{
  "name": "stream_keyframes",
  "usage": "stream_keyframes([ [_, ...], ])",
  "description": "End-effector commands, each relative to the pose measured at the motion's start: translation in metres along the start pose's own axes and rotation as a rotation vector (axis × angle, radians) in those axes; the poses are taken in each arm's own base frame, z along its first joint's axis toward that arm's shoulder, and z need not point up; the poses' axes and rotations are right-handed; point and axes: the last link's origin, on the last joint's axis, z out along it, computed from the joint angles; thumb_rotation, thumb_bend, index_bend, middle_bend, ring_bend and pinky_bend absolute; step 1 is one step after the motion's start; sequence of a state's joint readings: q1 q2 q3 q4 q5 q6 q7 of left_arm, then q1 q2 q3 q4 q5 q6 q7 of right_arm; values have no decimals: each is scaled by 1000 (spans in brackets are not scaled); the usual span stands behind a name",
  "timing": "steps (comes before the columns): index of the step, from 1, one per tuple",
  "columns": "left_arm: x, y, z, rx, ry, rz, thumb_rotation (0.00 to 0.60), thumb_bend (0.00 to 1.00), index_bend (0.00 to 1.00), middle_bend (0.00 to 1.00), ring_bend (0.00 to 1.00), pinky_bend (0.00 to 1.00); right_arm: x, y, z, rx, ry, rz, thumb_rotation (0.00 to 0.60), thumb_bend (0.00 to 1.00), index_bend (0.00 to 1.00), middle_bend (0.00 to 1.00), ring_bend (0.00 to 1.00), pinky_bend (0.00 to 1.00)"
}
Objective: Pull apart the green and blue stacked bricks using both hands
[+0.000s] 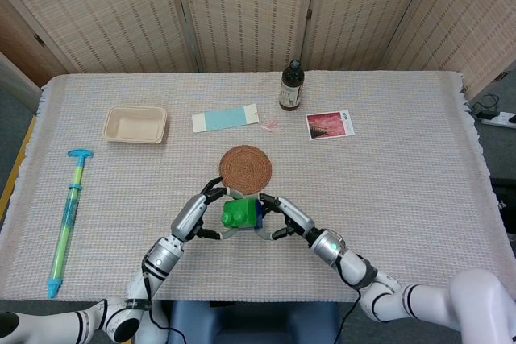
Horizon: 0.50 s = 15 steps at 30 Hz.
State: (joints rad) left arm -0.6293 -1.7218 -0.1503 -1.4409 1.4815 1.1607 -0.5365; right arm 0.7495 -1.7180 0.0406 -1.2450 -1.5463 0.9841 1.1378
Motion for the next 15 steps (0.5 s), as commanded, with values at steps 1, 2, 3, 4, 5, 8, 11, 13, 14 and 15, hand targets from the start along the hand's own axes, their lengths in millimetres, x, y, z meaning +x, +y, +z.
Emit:
stream_keyframes([
  [1, 0, 1, 0, -2, 1, -6, 600, 354, 723, 809, 289, 0, -1, 2, 1, -3, 7, -7, 600, 407, 678, 560, 439, 380],
  [2, 1, 2, 0, -4, 3, -6, 600, 354, 723, 809, 289, 0, -1, 4, 1, -8, 8, -13, 600, 407, 681, 562, 441, 382],
  [3, 1, 3, 0, -7, 5, -7, 600, 353, 723, 809, 289, 0, -1, 5, 0, -11, 9, -17, 600, 407, 681, 562, 441, 382],
  [4, 2, 4, 1, -10, 7, -7, 600, 354, 723, 809, 289, 0, -1, 6, -1, -15, 9, -21, 600, 407, 681, 562, 441, 382],
  [5, 3, 5, 1, -14, 12, -8, 600, 354, 723, 809, 289, 0, -1, 7, -1, -19, 9, -24, 600, 407, 681, 562, 441, 382],
  [8, 6, 8, 3, -25, 21, -10, 600, 353, 723, 809, 289, 0, 0, 9, -3, -20, 14, -27, 600, 407, 681, 562, 440, 382],
  [11, 10, 11, 6, -39, 38, 0, 600, 353, 723, 810, 289, 0, 1, 8, -6, -18, 14, -30, 600, 408, 681, 562, 441, 382],
  [13, 14, 11, 7, -46, 55, 13, 600, 354, 723, 809, 289, 0, 2, 8, -9, -18, 13, -26, 600, 407, 681, 562, 441, 382],
  [14, 16, 10, 8, -47, 67, 16, 600, 354, 723, 809, 289, 0, 3, 6, -11, -17, 15, -17, 600, 407, 681, 563, 440, 382],
  [15, 18, 9, 8, -45, 77, 25, 600, 354, 723, 809, 289, 0, 5, 4, -13, -13, 21, -9, 600, 407, 681, 562, 440, 382],
])
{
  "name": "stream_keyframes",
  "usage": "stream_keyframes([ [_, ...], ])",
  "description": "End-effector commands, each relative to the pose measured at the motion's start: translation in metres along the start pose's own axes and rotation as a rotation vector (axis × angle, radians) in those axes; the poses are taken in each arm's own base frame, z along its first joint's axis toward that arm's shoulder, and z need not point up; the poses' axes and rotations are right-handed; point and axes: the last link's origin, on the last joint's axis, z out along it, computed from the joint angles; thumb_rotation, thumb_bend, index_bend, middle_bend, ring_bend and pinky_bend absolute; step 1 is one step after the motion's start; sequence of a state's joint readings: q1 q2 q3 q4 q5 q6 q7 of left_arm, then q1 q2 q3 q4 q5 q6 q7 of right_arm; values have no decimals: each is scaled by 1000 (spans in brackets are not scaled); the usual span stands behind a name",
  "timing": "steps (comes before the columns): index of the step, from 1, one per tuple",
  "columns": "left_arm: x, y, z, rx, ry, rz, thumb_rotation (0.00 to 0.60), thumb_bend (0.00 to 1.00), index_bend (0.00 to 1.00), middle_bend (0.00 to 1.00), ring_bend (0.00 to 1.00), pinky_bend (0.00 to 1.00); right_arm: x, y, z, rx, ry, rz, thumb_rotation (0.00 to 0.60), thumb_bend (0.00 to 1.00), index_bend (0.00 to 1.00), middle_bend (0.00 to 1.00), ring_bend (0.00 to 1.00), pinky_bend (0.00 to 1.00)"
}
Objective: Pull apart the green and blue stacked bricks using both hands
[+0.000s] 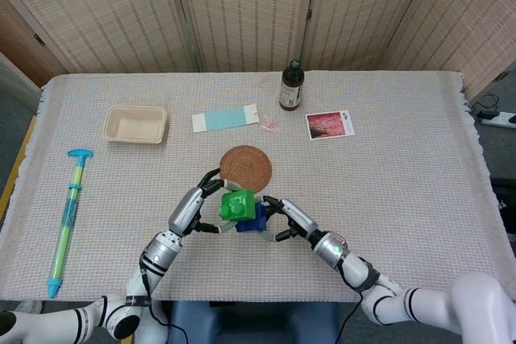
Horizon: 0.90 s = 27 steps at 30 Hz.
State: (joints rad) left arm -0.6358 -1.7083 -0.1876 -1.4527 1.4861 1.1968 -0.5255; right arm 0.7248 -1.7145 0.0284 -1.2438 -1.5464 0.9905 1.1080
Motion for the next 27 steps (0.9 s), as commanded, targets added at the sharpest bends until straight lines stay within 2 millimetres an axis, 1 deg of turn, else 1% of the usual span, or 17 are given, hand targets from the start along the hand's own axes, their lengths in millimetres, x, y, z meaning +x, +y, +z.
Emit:
stream_keyframes([
  [1, 6, -3, 1, 3, 24, 22, 600, 354, 723, 809, 289, 0, 6, -4, -7, 6, 9, 5, 600, 408, 682, 562, 440, 382],
  [5, 15, -13, -4, 24, 38, 76, 600, 354, 723, 809, 286, 0, 22, -7, -18, 3, 36, -130, 600, 408, 681, 563, 440, 382],
  [6, 19, -17, -8, 32, 45, 99, 600, 354, 723, 809, 285, 0, 30, -7, -21, -5, 48, -204, 600, 408, 681, 563, 440, 382],
  [9, 24, -31, -21, 62, 56, 154, 600, 355, 723, 809, 280, 0, 48, -8, -29, -33, 93, -339, 600, 407, 681, 562, 440, 383],
  [15, 33, -59, -42, 114, 86, 235, 600, 354, 723, 809, 275, 0, 72, -11, -50, -120, 128, -481, 600, 407, 681, 562, 443, 384],
  [18, 37, -73, -55, 138, 64, 271, 600, 355, 722, 809, 275, 0, 84, -11, -58, -166, 135, -556, 600, 407, 682, 563, 446, 390],
  [21, 42, -87, -66, 144, 65, 352, 600, 356, 722, 809, 275, 0, 92, -11, -65, -208, 138, -617, 600, 407, 683, 562, 446, 391],
  [24, 45, -97, -73, 144, 67, 408, 600, 357, 722, 809, 275, 0, 96, -8, -71, -250, 127, -669, 600, 407, 682, 562, 446, 391],
  [27, 44, -104, -77, 164, 60, 392, 600, 357, 721, 809, 275, 0, 98, -7, -72, -278, 114, -715, 600, 408, 683, 562, 446, 391],
])
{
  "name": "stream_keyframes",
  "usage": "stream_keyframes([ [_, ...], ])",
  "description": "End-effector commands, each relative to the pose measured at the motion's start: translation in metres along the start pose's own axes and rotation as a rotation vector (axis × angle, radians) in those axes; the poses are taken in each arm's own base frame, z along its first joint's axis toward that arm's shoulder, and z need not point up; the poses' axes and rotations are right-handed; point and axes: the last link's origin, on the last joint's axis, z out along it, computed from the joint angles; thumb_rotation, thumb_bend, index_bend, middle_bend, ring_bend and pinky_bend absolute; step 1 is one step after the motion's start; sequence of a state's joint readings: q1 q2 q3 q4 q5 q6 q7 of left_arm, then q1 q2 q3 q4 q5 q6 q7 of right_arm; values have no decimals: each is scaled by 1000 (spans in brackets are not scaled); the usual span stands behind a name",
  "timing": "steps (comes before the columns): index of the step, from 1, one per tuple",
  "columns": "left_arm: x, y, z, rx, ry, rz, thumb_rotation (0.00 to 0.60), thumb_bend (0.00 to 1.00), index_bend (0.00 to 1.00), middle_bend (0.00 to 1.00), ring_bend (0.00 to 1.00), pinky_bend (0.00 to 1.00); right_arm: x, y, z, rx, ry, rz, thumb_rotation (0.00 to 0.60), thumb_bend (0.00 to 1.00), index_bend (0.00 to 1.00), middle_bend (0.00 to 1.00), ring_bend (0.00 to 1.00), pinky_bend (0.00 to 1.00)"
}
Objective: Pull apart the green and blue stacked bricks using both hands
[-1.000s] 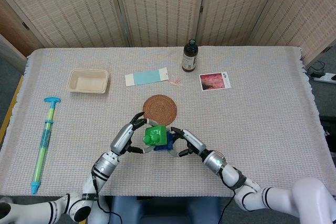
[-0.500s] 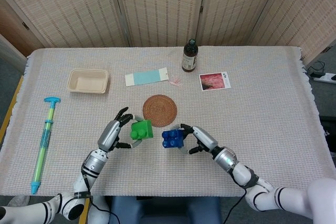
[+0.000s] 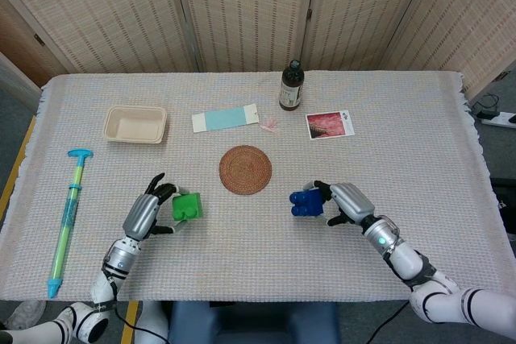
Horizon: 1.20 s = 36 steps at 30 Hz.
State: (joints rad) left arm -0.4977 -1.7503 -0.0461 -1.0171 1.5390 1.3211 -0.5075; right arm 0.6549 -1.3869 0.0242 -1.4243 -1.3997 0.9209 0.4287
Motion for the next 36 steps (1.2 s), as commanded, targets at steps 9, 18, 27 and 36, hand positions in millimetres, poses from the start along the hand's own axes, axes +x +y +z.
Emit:
stream_keyframes([
  [9, -9, -23, -10, 45, -22, -11, 600, 357, 720, 809, 275, 0, -6, 13, 0, -86, -70, -143, 600, 407, 684, 562, 445, 391],
  [18, -9, -30, -7, 49, -38, -43, 600, 357, 665, 784, 246, 0, -9, 12, 3, -71, -85, -184, 600, 407, 567, 429, 388, 375],
  [27, -6, -32, -3, 62, -97, -48, 600, 307, 166, 202, 0, 0, 1, 6, 2, -45, -83, -152, 600, 408, 0, 26, 89, 154],
  [36, 0, -28, 0, 62, -80, -48, 600, 263, 85, 91, 0, 0, 8, 4, -7, -34, -88, -137, 600, 407, 0, 0, 59, 113],
])
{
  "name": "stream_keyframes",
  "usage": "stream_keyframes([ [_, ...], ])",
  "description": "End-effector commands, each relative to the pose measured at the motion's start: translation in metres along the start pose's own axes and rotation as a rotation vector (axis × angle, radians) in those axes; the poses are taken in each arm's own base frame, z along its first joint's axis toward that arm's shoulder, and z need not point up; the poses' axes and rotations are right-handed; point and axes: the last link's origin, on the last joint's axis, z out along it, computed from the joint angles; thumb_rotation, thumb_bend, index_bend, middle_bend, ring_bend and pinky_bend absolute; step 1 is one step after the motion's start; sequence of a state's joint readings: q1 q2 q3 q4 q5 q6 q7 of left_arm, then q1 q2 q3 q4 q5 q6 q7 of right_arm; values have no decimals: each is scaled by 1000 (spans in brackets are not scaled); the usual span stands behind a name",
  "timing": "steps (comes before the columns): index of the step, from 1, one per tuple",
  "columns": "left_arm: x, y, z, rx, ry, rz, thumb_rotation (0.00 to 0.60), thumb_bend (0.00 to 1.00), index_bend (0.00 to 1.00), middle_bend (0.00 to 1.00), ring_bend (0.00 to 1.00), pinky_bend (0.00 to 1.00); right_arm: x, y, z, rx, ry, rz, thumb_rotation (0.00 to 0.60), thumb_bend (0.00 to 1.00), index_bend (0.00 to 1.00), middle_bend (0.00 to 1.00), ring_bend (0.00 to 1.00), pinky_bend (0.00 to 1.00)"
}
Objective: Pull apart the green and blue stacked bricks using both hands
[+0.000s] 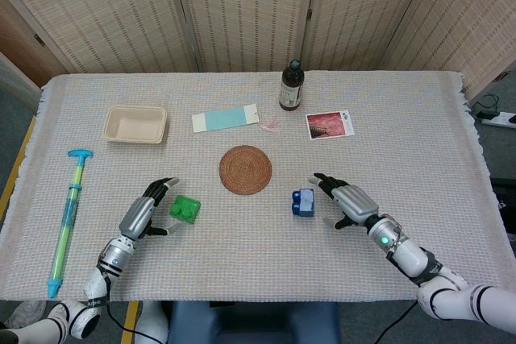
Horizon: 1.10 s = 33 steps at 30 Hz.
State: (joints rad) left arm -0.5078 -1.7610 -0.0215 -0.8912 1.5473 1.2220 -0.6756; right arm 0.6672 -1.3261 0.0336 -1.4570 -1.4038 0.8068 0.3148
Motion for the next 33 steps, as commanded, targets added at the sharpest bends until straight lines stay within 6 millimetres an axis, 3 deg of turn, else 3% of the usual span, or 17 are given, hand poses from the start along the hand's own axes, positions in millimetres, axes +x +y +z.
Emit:
stream_keyframes([
  [1, 5, 3, 0, -7, 14, -1, 600, 262, 85, 87, 0, 0, 4, -1, -5, 8, 2, 8, 600, 407, 0, 0, 57, 108],
  [6, 22, 14, -6, -46, 47, 2, 600, 260, 85, 77, 0, 0, 22, -3, -26, 39, 70, -29, 600, 407, 0, 0, 29, 60],
  [11, 40, 18, -30, -16, 5, 80, 600, 263, 158, 78, 0, 0, 36, 7, -68, 28, 236, -180, 600, 407, 0, 0, 0, 30],
  [17, 59, 20, -72, 56, -7, 303, 600, 272, 202, 145, 0, 0, 13, 32, -128, -204, 389, -413, 600, 407, 0, 0, 0, 0],
  [20, 64, 17, -95, 100, 64, 412, 600, 273, 243, 197, 0, 0, 3, 41, -147, -306, 441, -463, 600, 407, 0, 0, 0, 0],
  [23, 61, 11, -117, 121, 170, 470, 600, 274, 252, 197, 0, 0, -3, 48, -158, -365, 472, -495, 600, 407, 0, 0, 0, 0],
  [33, 55, 20, -128, 91, 221, 667, 600, 276, 275, 186, 0, 0, -16, 50, -157, -353, 402, -440, 600, 408, 0, 0, 0, 0],
])
